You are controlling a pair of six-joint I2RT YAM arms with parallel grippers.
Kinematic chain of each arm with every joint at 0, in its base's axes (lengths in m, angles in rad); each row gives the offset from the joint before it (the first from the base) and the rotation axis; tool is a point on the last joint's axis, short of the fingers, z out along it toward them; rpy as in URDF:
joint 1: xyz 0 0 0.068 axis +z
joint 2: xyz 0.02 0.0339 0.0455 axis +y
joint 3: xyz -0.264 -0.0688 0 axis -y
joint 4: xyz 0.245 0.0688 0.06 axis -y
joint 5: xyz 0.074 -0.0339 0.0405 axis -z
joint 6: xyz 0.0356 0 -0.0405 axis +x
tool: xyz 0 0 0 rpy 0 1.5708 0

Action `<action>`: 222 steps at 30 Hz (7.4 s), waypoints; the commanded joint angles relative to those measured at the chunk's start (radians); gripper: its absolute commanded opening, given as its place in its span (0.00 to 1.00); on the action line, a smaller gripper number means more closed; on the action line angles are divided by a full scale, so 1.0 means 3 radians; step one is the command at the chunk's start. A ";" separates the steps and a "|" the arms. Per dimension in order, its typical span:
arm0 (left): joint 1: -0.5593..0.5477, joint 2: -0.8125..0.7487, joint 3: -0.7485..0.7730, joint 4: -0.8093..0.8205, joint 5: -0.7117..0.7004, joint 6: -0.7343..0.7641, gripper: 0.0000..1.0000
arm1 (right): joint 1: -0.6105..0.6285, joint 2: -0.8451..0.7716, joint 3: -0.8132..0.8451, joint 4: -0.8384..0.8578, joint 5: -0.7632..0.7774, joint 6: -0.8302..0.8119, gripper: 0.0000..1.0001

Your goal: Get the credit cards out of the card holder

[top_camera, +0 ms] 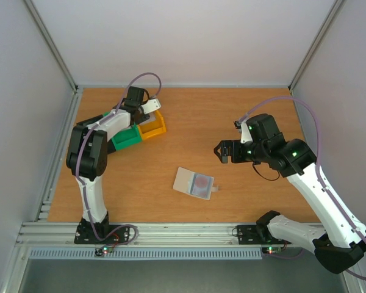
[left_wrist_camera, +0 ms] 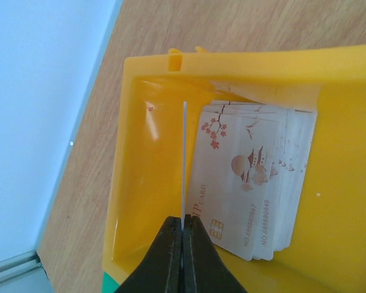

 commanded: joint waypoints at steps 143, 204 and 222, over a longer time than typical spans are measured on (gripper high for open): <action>-0.1264 -0.0808 -0.2653 0.1001 0.2334 -0.5701 0.00 | 0.0589 0.1837 -0.1286 0.1493 0.0059 0.1273 0.30; -0.0902 -0.0889 -0.2627 0.1079 0.2698 -0.5209 0.00 | 0.0376 0.1925 -0.1356 0.3008 -0.1088 0.1340 0.10; -0.0905 -0.0912 -0.2585 0.1099 0.2742 -0.5183 0.00 | 0.0472 0.1798 -0.1053 0.2122 -0.0332 0.1012 0.32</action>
